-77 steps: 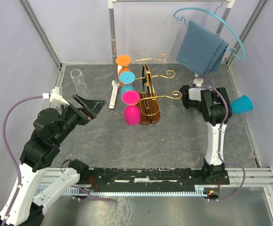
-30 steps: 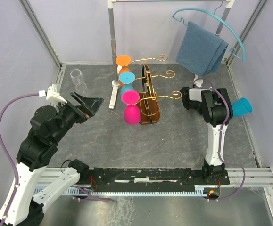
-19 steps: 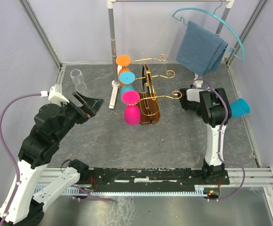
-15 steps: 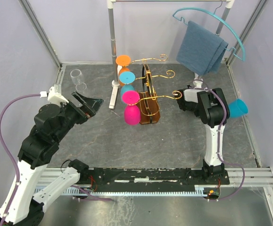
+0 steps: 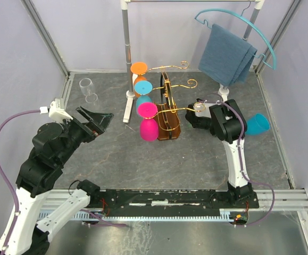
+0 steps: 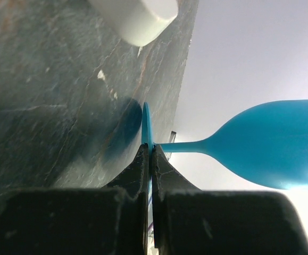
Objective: Take the wine glass off the wine glass rack
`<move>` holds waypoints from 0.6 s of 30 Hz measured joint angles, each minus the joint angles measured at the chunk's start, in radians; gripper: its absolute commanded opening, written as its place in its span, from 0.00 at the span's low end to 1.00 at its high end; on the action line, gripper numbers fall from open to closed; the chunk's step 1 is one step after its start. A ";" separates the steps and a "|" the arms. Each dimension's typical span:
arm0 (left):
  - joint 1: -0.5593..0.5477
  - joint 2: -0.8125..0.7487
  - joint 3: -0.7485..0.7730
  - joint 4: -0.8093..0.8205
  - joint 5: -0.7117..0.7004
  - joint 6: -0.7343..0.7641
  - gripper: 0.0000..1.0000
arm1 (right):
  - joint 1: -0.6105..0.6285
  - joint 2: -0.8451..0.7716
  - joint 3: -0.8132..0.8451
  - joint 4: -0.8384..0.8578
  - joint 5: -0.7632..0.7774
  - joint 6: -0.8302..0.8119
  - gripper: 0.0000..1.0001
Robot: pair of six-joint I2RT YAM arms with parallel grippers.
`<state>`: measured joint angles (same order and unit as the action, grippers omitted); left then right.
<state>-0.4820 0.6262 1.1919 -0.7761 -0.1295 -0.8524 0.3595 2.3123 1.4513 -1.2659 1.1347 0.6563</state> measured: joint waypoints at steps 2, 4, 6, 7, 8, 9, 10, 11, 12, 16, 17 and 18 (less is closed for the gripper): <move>0.000 0.000 0.000 0.000 0.000 0.000 0.99 | 0.010 0.000 0.000 -0.010 -0.016 0.008 0.00; 0.000 -0.001 -0.001 0.000 0.000 0.001 0.99 | 0.011 0.000 0.001 -0.015 -0.037 0.011 0.00; 0.000 -0.002 -0.001 0.000 0.000 0.001 0.99 | 0.011 0.000 0.005 -0.022 -0.056 0.014 0.00; 0.000 -0.002 -0.001 0.000 0.000 0.001 0.99 | 0.012 0.000 0.007 -0.025 -0.064 0.016 0.00; 0.000 -0.002 -0.001 0.000 0.000 0.001 0.99 | 0.011 0.000 0.010 -0.030 -0.070 0.017 0.00; 0.000 -0.002 -0.001 0.000 0.000 0.001 0.99 | 0.011 0.000 0.011 -0.032 -0.076 0.018 0.00; 0.000 -0.002 -0.001 0.001 0.000 0.001 0.99 | 0.011 -0.001 0.011 -0.032 -0.083 0.018 0.00; 0.000 -0.002 -0.001 0.001 0.000 0.002 0.99 | 0.012 -0.003 0.011 -0.034 -0.091 0.018 0.00; 0.000 -0.002 -0.002 0.003 0.000 0.001 0.99 | 0.012 -0.006 0.011 -0.035 -0.099 0.018 0.00; 0.000 -0.004 -0.014 0.014 0.001 0.001 0.99 | 0.024 -0.027 0.011 -0.042 -0.126 0.026 0.00; 0.000 -0.008 -0.021 0.017 0.001 0.001 0.99 | 0.032 -0.030 0.013 -0.049 -0.133 0.033 0.00; 0.000 -0.011 -0.027 0.019 0.002 0.001 0.99 | 0.040 -0.031 0.018 -0.060 -0.137 0.040 0.00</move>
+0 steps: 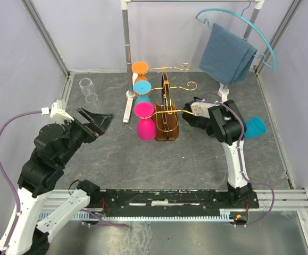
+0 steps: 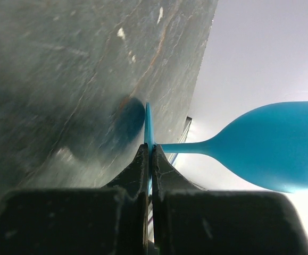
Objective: Take the wine glass off the wine glass rack
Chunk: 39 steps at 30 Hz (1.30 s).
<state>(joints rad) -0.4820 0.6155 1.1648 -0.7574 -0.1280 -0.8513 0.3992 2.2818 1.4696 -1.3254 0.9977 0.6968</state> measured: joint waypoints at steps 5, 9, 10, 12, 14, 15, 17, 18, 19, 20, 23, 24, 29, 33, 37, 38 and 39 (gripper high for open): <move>0.000 -0.018 -0.014 0.002 0.003 0.000 0.99 | 0.062 0.024 0.077 -0.078 -0.023 0.075 0.01; 0.000 -0.038 -0.014 0.003 0.003 0.000 0.99 | 0.092 0.037 0.099 -0.115 -0.029 0.137 0.02; 0.000 -0.042 -0.014 0.003 0.003 0.000 0.99 | 0.095 0.039 0.099 -0.122 -0.030 0.148 0.01; 0.000 -0.046 -0.014 0.003 0.003 0.000 0.99 | 0.096 0.039 0.099 -0.131 -0.033 0.164 0.00; 0.000 -0.047 -0.015 0.003 0.005 0.000 0.99 | 0.095 0.039 0.098 -0.131 -0.034 0.170 0.00; 0.000 -0.047 -0.015 0.003 0.007 0.000 0.99 | 0.095 0.039 0.097 -0.132 -0.034 0.171 0.00; 0.000 -0.047 -0.016 0.004 0.007 0.000 0.99 | 0.092 0.039 0.097 -0.134 -0.032 0.171 0.00; 0.000 -0.047 -0.016 0.004 0.007 0.000 0.99 | 0.090 0.039 0.097 -0.137 -0.028 0.171 0.00; 0.000 -0.047 -0.016 0.004 0.007 0.000 0.99 | 0.088 0.039 0.097 -0.139 -0.025 0.170 0.00; 0.000 -0.048 -0.016 0.004 0.007 0.000 0.99 | 0.082 0.038 0.095 -0.138 -0.020 0.169 0.00; 0.000 -0.055 -0.018 0.005 0.006 0.000 0.99 | 0.049 0.035 0.066 -0.123 0.001 0.141 0.00; 0.000 -0.057 -0.019 0.005 0.005 0.000 0.99 | 0.032 0.031 0.047 -0.111 0.008 0.127 0.00; 0.000 -0.060 -0.022 0.004 -0.001 0.000 0.99 | -0.064 0.000 -0.037 -0.048 0.038 0.040 0.00; 0.000 -0.060 -0.022 0.004 -0.003 0.000 0.99 | -0.134 -0.013 -0.050 0.017 0.081 -0.047 0.00; 0.000 -0.059 -0.022 0.004 -0.006 0.000 0.99 | -0.184 -0.013 -0.048 0.080 0.117 -0.119 0.00; 0.000 -0.059 -0.022 0.004 -0.008 0.001 0.99 | -0.196 -0.012 -0.045 0.096 0.124 -0.137 0.00; 0.000 -0.058 -0.021 0.003 -0.011 0.001 0.99 | -0.209 -0.012 -0.040 0.115 0.130 -0.158 0.00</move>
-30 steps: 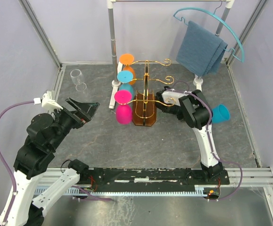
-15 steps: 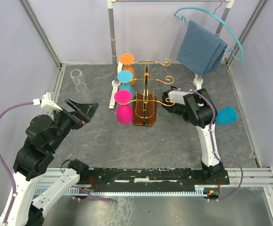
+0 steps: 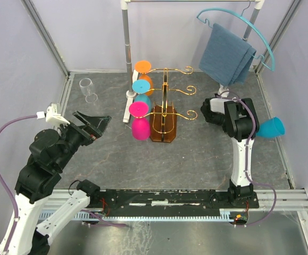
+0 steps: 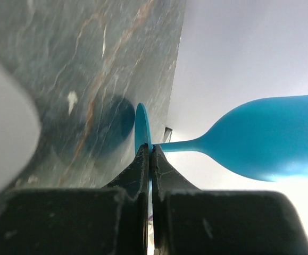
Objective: Take the wine glass off the wine glass rack
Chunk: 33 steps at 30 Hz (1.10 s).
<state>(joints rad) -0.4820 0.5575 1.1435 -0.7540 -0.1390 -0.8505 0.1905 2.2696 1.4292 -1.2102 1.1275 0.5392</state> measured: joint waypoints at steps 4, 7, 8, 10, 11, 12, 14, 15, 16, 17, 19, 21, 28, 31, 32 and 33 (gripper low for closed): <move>0.000 0.010 0.008 -0.005 -0.017 0.009 0.99 | -0.040 0.001 0.024 0.065 0.010 -0.073 0.00; 0.000 0.017 0.010 -0.005 -0.024 0.014 0.99 | -0.056 0.002 0.035 0.102 0.002 -0.118 0.01; 0.000 0.020 0.010 -0.006 -0.026 0.014 0.99 | -0.058 0.002 0.035 0.111 -0.003 -0.130 0.04; 0.000 0.026 0.010 -0.007 -0.030 0.015 0.99 | -0.058 0.002 0.035 0.119 -0.006 -0.146 0.11; 0.000 0.031 0.010 -0.007 -0.033 0.015 0.99 | -0.058 0.002 0.036 0.121 -0.008 -0.148 0.12; 0.000 0.035 0.010 -0.007 -0.034 0.015 0.99 | -0.060 0.002 0.038 0.123 -0.008 -0.151 0.14; 0.000 0.046 0.010 -0.006 -0.035 0.015 0.99 | -0.062 0.002 0.042 0.137 -0.013 -0.154 0.14; 0.000 0.051 0.010 -0.006 -0.035 0.015 0.99 | -0.063 0.002 0.043 0.142 -0.014 -0.155 0.15; 0.000 0.056 0.010 -0.006 -0.035 0.015 0.99 | -0.063 0.001 0.043 0.146 -0.017 -0.155 0.15; 0.000 0.059 0.010 -0.006 -0.035 0.015 0.99 | -0.063 0.001 0.043 0.150 -0.020 -0.155 0.15; 0.000 0.064 0.010 -0.002 -0.035 0.015 0.99 | -0.063 0.001 0.043 0.155 -0.027 -0.155 0.15; 0.000 0.068 0.010 0.000 -0.035 0.015 0.99 | -0.064 0.000 0.043 0.158 -0.033 -0.155 0.15; 0.000 0.076 0.010 0.001 -0.035 0.015 0.99 | -0.067 -0.010 0.042 0.160 -0.064 -0.153 0.20; 0.000 0.077 0.010 0.001 -0.035 0.015 0.99 | -0.068 -0.015 0.042 0.160 -0.077 -0.151 0.23; 0.000 0.077 0.010 0.001 -0.035 0.015 0.99 | -0.069 -0.017 0.042 0.161 -0.080 -0.150 0.24; 0.000 0.077 0.010 0.001 -0.035 0.015 0.99 | -0.069 -0.019 0.041 0.161 -0.083 -0.150 0.25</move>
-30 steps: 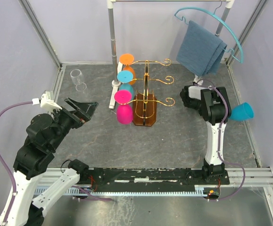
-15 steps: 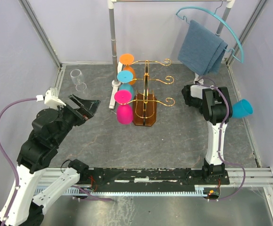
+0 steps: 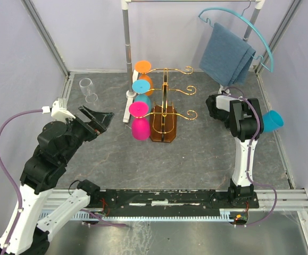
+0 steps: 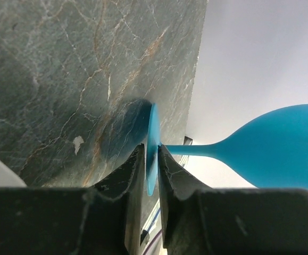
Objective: Take the wine glass off the wine glass rack
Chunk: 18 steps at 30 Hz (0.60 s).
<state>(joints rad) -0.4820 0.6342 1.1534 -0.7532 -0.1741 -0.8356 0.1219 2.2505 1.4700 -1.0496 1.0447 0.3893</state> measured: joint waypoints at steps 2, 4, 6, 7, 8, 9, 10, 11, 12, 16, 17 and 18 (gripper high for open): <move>0.000 0.000 0.000 0.000 0.000 0.000 0.99 | 0.000 -0.008 -0.005 0.005 -0.013 0.000 0.26; 0.000 0.000 0.000 0.000 0.000 0.000 0.99 | 0.000 -0.019 -0.014 0.014 -0.029 -0.002 0.26; 0.000 0.000 0.000 0.000 0.000 0.000 0.99 | 0.000 -0.029 -0.021 0.022 -0.050 -0.002 0.26; 0.000 0.000 0.000 0.000 0.000 0.000 0.99 | 0.000 -0.035 -0.024 0.026 -0.063 -0.002 0.26; 0.000 0.000 0.000 0.000 0.000 0.000 0.99 | 0.000 -0.040 -0.028 0.030 -0.077 -0.002 0.26; 0.000 0.000 0.000 0.000 0.000 0.000 0.99 | 0.000 -0.044 -0.031 0.033 -0.090 -0.003 0.25; 0.000 0.000 0.000 0.000 0.000 0.000 0.99 | 0.000 -0.046 -0.032 0.034 -0.097 -0.003 0.25; 0.000 0.000 0.000 0.000 0.000 0.000 0.99 | 0.000 -0.049 -0.033 0.036 -0.107 -0.003 0.22; 0.000 0.000 0.000 0.000 0.000 0.000 0.99 | 0.000 -0.050 -0.034 0.037 -0.114 -0.003 0.20; 0.000 0.000 0.005 0.000 -0.002 0.000 0.99 | 0.001 -0.060 -0.048 0.047 -0.147 -0.005 0.08; 0.000 0.000 0.007 -0.001 -0.003 0.000 0.99 | 0.001 -0.062 -0.051 0.047 -0.153 -0.006 0.07; 0.000 0.000 0.010 -0.001 -0.004 0.000 0.99 | 0.001 -0.063 -0.056 0.047 -0.159 -0.010 0.07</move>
<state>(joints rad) -0.4820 0.6346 1.1629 -0.7540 -0.1783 -0.8356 0.1226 2.1872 1.4139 -1.0027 0.8856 0.3790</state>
